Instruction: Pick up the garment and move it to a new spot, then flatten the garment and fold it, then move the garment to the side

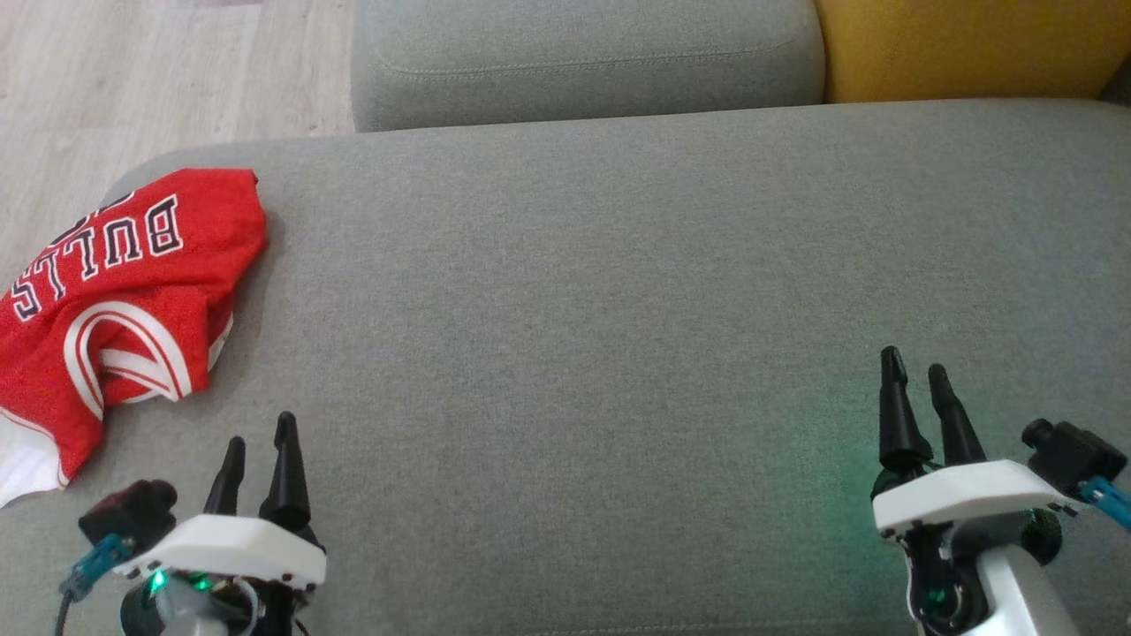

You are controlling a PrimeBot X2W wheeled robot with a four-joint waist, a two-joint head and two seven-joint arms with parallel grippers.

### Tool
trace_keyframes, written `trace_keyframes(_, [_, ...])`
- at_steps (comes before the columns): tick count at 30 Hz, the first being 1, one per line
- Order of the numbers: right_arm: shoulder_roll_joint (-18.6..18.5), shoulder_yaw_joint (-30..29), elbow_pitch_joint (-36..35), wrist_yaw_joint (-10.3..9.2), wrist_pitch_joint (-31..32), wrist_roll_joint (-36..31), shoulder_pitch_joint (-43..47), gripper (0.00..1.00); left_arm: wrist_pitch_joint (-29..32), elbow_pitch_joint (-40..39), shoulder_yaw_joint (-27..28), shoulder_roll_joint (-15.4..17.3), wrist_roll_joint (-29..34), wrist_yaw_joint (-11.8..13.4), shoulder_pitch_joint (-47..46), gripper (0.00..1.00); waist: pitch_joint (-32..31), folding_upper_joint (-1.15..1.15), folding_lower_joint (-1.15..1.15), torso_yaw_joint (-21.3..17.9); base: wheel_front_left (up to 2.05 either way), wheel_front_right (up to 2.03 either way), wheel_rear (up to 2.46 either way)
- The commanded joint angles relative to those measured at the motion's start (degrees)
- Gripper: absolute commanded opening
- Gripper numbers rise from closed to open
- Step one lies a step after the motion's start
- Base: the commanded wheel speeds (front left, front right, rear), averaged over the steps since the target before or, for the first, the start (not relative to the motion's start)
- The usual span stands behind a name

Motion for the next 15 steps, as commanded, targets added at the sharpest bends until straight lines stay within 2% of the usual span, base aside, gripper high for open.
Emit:
trace_keyframes(1, [-0.9, 1.4, -1.9, 0.31, -0.9, -1.9, -2.9, 1.0, -1.0, -2.2, 0.7, 1.1, 1.9, 0.1, -3.2, 1.0, 0.0, 0.0, 0.0, 0.0, 0.0, 0.0, 0.0])
trace_keyframes(15, [-1.0, 2.9, -1.4, 0.36, -3.3, -12.3, -3.8, 1.0, -3.3, -2.0, -0.7, 1.5, 11.5, 0.7, -3.3, 1.0, 0.1, 0.0, 0.0, -0.5, 0.0, 0.0, 0.0])
